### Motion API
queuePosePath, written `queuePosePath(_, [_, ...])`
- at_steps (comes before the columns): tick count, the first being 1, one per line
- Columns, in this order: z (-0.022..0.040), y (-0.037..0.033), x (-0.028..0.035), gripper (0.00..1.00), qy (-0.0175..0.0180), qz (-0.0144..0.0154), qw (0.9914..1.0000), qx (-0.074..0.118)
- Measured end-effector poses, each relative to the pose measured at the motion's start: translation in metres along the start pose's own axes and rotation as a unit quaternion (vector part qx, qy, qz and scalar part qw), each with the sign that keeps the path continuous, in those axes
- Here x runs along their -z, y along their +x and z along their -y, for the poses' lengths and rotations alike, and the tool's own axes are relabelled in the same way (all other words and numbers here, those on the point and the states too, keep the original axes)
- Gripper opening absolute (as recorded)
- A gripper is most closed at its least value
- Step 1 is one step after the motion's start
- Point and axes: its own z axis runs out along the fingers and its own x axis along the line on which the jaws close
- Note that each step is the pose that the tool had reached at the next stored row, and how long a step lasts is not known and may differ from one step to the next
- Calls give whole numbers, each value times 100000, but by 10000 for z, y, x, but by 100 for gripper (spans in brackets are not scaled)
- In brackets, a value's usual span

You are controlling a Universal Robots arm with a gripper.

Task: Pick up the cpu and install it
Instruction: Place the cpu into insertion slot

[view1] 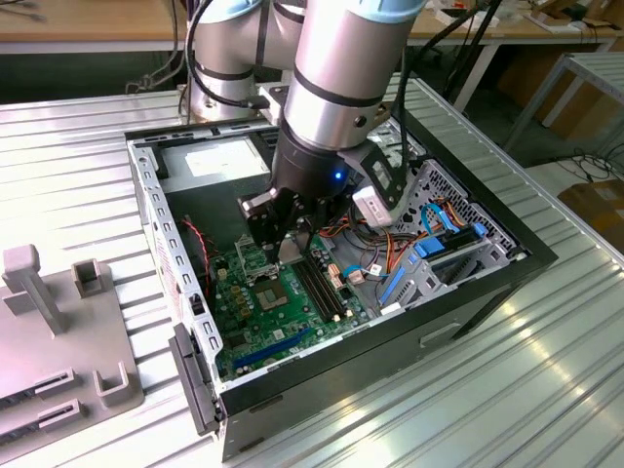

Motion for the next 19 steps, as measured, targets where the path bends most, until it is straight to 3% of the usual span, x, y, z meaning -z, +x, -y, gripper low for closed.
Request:
queuePosePath(7, [-1, -9, -134, 47, -7, 1, 100000, -127])
queuePosePath(12, [0, -17, -300, 47, -12, 0, 100000, -151])
queuePosePath(16, [0, -20, -369, 47, -8, -1, 100000, -152])
queuePosePath(19, [0, -20, -382, 47, 1, -5, 100000, -150])
